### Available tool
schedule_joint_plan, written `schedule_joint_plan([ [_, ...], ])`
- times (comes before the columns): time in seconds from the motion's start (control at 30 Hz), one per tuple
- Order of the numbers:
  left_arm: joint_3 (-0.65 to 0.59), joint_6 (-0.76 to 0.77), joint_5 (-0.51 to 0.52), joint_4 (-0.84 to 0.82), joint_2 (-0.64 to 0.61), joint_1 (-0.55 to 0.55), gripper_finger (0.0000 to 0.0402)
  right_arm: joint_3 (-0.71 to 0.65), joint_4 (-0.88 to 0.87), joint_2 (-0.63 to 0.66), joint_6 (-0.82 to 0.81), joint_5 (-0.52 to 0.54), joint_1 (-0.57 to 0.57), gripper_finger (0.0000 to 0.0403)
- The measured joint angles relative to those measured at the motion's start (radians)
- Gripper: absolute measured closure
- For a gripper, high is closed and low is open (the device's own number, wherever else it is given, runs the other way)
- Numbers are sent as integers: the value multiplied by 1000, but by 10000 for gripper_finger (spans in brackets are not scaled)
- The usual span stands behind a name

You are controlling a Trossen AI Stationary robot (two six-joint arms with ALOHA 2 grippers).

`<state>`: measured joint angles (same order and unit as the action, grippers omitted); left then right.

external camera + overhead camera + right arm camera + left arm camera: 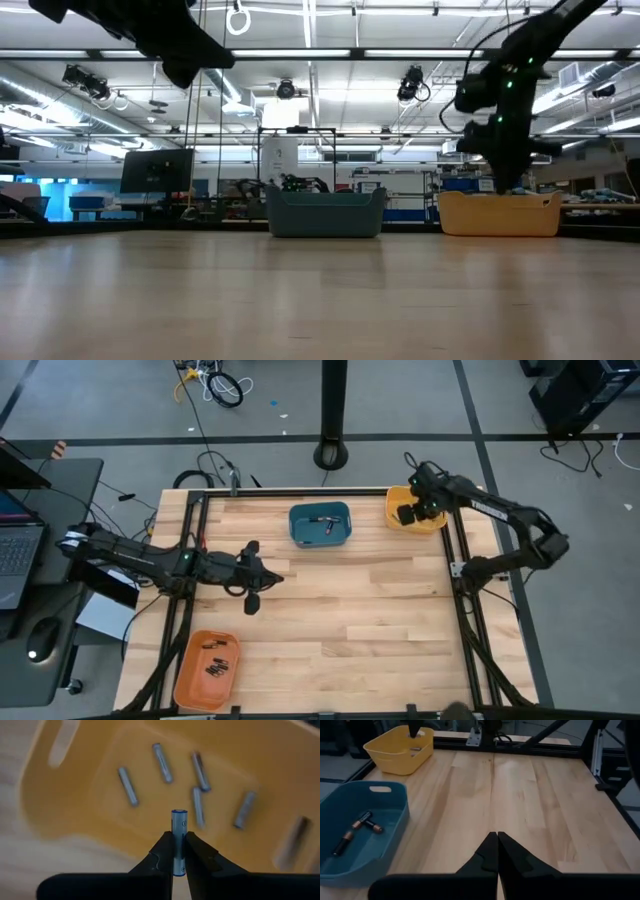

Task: Sort batteries
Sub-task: Put the white battery into the yellow bin

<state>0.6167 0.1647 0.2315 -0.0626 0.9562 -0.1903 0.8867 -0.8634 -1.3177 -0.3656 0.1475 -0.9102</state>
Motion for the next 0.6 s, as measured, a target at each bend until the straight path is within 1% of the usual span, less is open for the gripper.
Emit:
schedule_joint_plan([
  [0.07,0,-1,0,1,0,6,396,0,57,-62,5,-33,-34,367],
  [0.17,0,-2,1,10,0,9,396,0,149,-150,10,-66,-56,367],
  [0.33,0,-3,1,10,0,9,396,3,213,-269,0,-68,-90,367],
  [0.4,0,-4,1,10,0,9,396,27,195,-295,-23,-50,-87,367],
  [0.6,0,-6,2,14,0,9,396,53,223,-343,-46,-69,-89,367],
])
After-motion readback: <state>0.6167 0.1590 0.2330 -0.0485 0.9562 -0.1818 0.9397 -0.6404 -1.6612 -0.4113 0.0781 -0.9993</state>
